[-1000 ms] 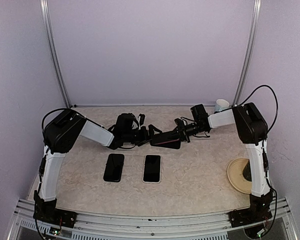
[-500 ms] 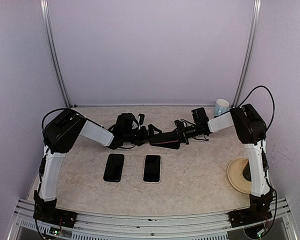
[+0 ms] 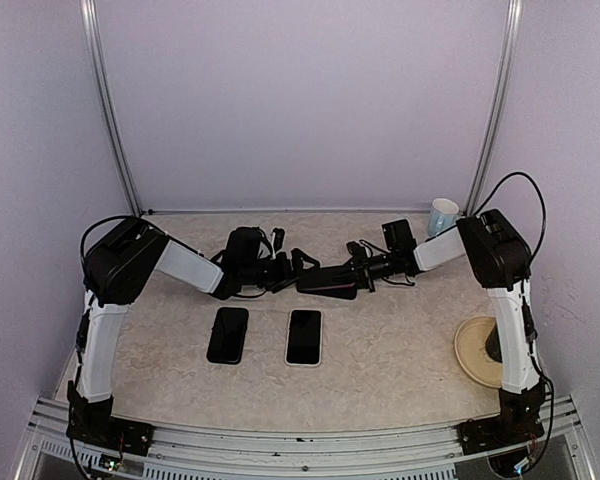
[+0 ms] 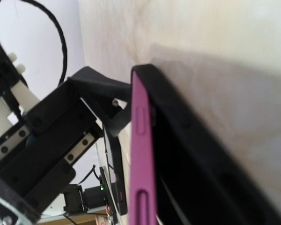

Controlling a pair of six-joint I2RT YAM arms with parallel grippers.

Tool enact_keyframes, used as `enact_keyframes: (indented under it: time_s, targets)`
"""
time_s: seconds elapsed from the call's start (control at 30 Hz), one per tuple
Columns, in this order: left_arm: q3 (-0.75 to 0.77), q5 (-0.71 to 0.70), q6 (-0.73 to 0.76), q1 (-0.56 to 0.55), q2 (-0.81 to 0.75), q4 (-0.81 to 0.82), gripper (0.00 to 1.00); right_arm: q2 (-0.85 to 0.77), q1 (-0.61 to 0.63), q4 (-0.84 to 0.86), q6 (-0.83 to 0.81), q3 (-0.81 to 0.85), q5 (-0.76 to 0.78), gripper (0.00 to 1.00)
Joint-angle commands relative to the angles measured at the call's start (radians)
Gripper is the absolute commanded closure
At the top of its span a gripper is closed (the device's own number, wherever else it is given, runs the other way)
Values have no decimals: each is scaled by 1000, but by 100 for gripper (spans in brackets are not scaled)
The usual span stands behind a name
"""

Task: Put the phone into the phone case
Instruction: Install the phone on the phone case.

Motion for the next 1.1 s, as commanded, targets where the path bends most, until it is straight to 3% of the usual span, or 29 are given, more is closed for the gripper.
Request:
enact_keyframes:
  time_s: [0.0,0.23,1.07]
  targets:
    - [-40,32,4,34,-61,-12,1,-44,30,56,-9,-20,-46,100]
    - [-83,28,28,47,-103,-28,1,-85,21,122,4,-45,-66,100]
    - [-127,224,24,30,-169,79,1,-261,11,305,-7,-201,-122,100]
